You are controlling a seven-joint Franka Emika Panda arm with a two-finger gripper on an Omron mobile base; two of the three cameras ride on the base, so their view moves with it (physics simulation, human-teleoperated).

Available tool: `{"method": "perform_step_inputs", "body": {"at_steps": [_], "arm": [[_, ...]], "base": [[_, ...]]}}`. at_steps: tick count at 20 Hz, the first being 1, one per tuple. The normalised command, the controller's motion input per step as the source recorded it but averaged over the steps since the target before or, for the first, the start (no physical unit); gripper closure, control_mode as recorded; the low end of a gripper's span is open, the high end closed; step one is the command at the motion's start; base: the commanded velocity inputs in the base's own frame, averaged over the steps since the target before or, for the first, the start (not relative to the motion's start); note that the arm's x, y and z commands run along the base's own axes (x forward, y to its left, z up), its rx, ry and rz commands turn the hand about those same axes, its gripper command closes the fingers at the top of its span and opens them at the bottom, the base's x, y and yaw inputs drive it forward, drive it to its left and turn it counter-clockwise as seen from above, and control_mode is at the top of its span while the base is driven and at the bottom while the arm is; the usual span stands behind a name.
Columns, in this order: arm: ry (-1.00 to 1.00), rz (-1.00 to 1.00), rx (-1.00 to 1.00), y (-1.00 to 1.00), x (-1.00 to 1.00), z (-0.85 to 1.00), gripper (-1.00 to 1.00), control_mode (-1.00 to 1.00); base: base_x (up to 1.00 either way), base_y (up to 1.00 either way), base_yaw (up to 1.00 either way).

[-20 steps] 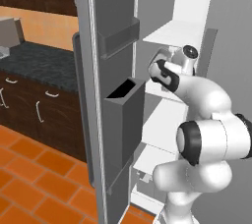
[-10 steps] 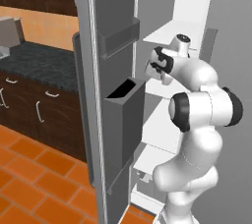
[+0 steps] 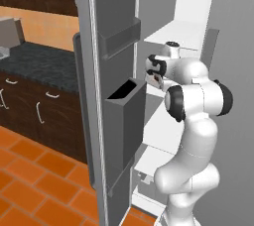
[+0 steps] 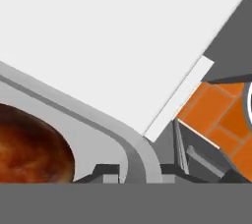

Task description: Take the meat container that has the chicken drumstick and place it on the second highest rack of the freezer. Then take the vegetable container that has the lemon wedge and onion and place it on the highest rack of the freezer.

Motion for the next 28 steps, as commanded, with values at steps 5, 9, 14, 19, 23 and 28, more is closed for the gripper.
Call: {"method": "perform_step_inputs", "body": {"at_steps": [5, 9, 14, 19, 23, 28], "arm": [[0.17, 0.06, 0.00, -0.03, 0.71, -0.31, 1.00, -1.00], [0.12, 0.08, 0.00, -0.12, 0.75, -0.52, 1.00, -1.00], [0.08, 0.06, 0.00, -0.42, 0.75, -0.33, 1.00, -1.00], [0.01, 0.00, 0.00, -0.47, 0.61, -0.36, -1.00, -1.00], [0.00, -0.01, -0.04, 0.09, 0.02, -0.10, -1.00, -1.00], [0.00, 0.00, -0.15, 0.91, 0.02, 0.06, -1.00, -1.00]], "base": [[0.00, 0.00, 0.00], [0.00, 0.00, 0.00], [0.00, 0.00, 0.00], [0.00, 0.00, 0.00], [0.00, 0.00, 0.00], [0.00, 0.00, 0.00]]}}
